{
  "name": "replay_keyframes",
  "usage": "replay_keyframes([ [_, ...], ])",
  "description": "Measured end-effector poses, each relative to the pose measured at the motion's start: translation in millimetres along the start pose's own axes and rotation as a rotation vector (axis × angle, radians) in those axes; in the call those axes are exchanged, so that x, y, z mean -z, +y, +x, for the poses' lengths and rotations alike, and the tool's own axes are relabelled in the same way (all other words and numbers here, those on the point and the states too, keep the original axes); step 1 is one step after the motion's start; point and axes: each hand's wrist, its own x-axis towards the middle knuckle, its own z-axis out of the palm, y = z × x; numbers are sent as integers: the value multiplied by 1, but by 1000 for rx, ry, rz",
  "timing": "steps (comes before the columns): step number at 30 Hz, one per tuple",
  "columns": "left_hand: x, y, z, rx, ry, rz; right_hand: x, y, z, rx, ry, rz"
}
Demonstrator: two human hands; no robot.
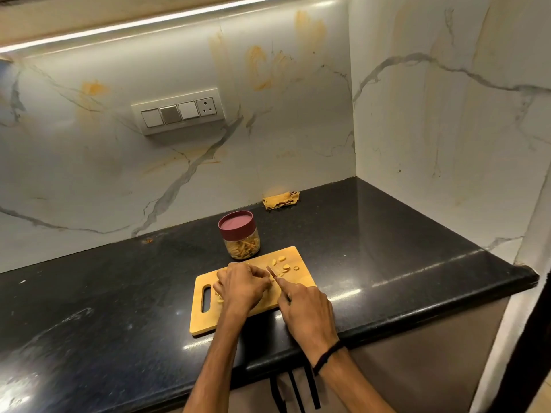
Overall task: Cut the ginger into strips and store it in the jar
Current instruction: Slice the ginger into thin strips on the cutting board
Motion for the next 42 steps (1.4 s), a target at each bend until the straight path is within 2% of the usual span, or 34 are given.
replay_keyframes([
  [8, -3, 6, 1, 106, 2, 13, -3, -1, -2, 4, -26, 0],
  [11, -2, 7, 4, 120, -12, 24, -3, 0, -1, 13, -27, -71],
  [15, 0, 8, 3, 111, -19, 41, -5, 2, -16, 13, -39, -168],
  [20, 2, 2, -3, 101, 21, 72, 5, 9, -32, 3, -48, -98],
  [29, 3, 2, -6, 88, 24, 75, 8, -3, -7, -36, 14, -15],
  [42, 7, 8, -9, 58, 19, 140, -4, -2, 4, 8, -36, -101],
])
